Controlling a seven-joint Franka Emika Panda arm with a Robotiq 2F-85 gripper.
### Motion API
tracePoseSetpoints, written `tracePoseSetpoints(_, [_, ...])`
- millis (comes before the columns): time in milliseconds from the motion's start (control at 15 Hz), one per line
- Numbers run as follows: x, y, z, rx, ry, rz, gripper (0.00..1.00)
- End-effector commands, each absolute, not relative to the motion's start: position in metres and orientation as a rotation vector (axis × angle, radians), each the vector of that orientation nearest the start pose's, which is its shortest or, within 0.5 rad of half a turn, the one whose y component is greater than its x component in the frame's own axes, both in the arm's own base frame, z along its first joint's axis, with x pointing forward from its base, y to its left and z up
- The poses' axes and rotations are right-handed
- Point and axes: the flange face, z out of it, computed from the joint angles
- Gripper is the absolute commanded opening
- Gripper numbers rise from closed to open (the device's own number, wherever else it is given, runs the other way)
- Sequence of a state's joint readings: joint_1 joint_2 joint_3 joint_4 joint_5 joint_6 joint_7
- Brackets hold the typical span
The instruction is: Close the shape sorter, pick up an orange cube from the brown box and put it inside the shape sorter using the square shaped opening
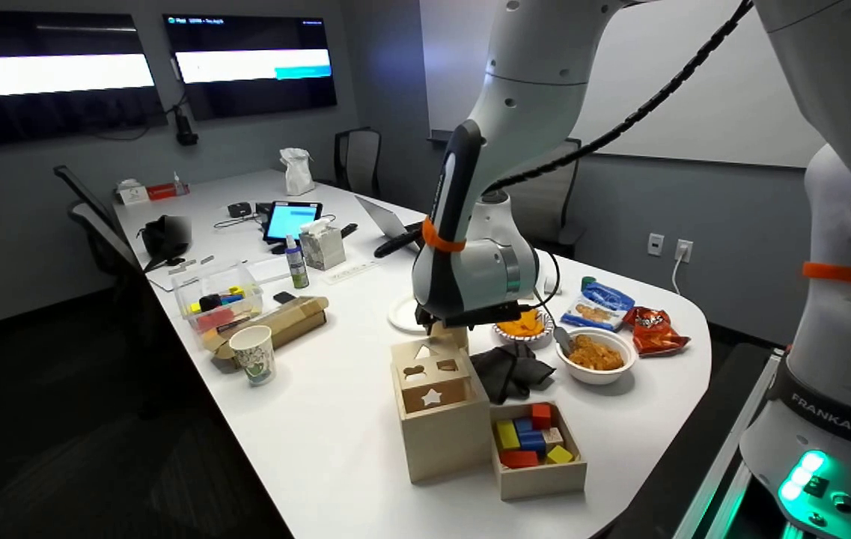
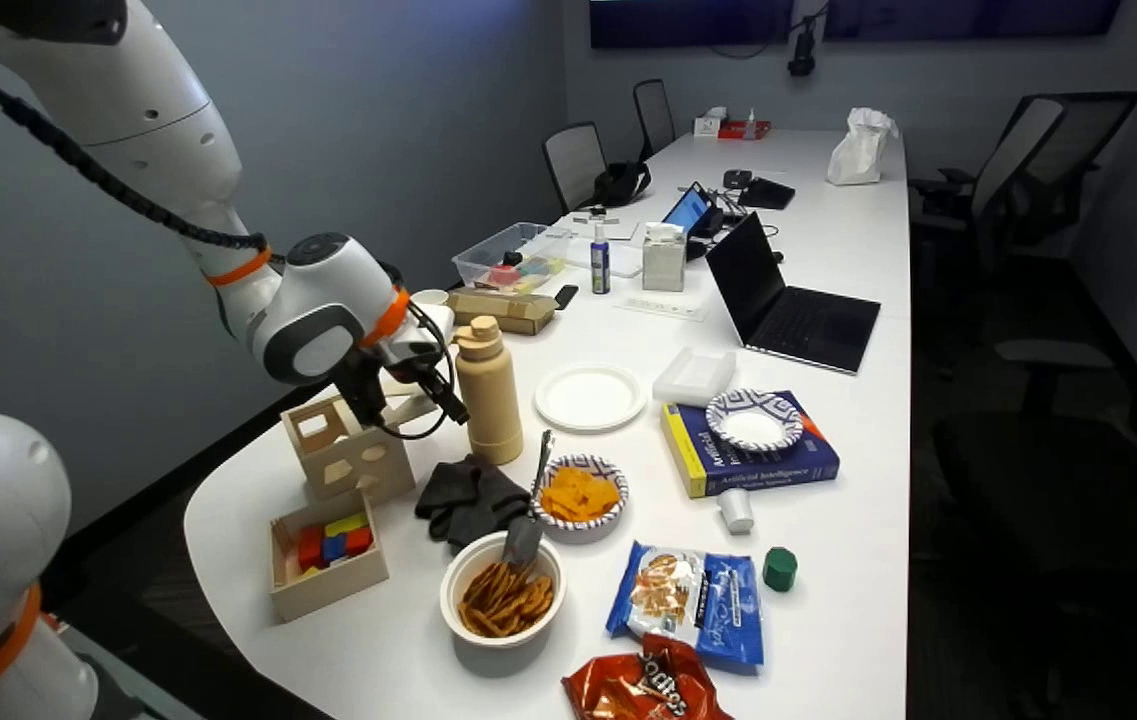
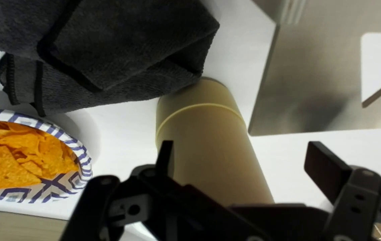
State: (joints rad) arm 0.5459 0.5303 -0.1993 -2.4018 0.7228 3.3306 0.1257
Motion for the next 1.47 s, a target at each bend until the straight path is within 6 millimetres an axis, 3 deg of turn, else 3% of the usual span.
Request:
tracePoseSetpoints(0, [0.5,0.102,0.145,-2.987,0.699,-0.715,1.0])
tracePoseSetpoints(600, [0.509,0.11,0.145,-3.034,0.639,-0.583,1.0])
tracePoseSetpoints(1067, [0.511,0.11,0.146,-3.044,0.633,-0.241,1.0])
tracePoseSetpoints(1400, [0.511,0.115,0.158,-3.093,0.57,-0.07,1.0])
